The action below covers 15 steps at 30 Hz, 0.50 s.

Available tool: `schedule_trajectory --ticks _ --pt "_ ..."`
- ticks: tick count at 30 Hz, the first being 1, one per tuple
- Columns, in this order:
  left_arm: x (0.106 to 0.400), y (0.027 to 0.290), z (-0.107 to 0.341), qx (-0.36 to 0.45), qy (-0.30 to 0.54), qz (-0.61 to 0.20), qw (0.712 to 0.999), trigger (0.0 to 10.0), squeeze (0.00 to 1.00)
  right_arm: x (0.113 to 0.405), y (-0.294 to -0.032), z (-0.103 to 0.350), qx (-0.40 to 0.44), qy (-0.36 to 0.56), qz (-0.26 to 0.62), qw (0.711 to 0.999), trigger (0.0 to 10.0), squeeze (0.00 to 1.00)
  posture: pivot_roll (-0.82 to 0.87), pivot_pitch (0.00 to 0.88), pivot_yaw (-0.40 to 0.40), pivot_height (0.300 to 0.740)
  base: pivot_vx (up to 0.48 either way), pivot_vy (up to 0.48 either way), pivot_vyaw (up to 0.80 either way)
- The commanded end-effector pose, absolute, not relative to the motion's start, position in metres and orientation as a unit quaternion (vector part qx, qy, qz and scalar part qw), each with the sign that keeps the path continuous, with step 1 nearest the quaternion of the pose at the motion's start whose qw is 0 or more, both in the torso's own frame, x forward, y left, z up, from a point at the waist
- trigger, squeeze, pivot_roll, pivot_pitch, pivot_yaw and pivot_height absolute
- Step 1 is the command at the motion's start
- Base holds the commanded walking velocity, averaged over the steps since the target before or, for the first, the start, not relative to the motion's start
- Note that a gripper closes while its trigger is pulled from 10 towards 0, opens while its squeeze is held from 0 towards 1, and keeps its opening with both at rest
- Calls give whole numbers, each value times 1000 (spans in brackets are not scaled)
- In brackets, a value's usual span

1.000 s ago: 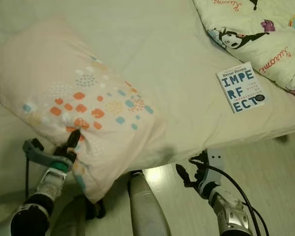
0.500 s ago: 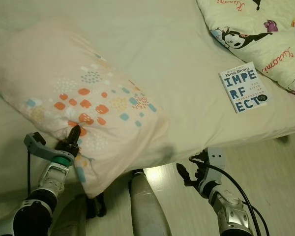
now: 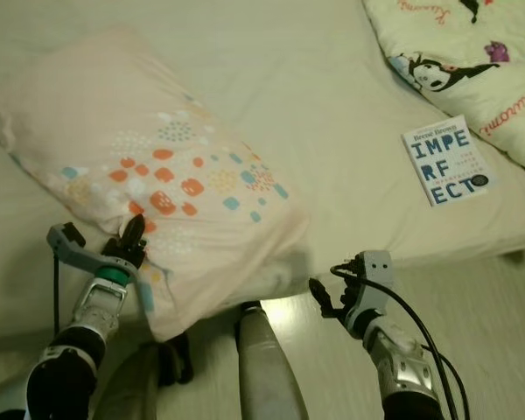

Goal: Clean up the room

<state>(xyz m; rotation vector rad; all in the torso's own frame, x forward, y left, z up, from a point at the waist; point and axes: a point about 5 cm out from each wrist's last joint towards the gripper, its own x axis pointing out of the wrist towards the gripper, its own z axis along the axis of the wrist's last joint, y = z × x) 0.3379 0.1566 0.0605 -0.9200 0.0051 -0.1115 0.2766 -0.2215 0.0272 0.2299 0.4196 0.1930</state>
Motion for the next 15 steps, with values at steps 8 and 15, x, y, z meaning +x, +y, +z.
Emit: schedule_trajectory --ticks 8,15 --pt "342 186 81 -218 -12 -77 973 0 0 293 -195 19 132 218 109 961 10000 0 -231 267 73 740 0 0 0" --pt "343 234 113 -108 -71 -39 991 0 0 311 -166 27 139 206 140 958 10000 0 -168 181 72 740 0 0 0"
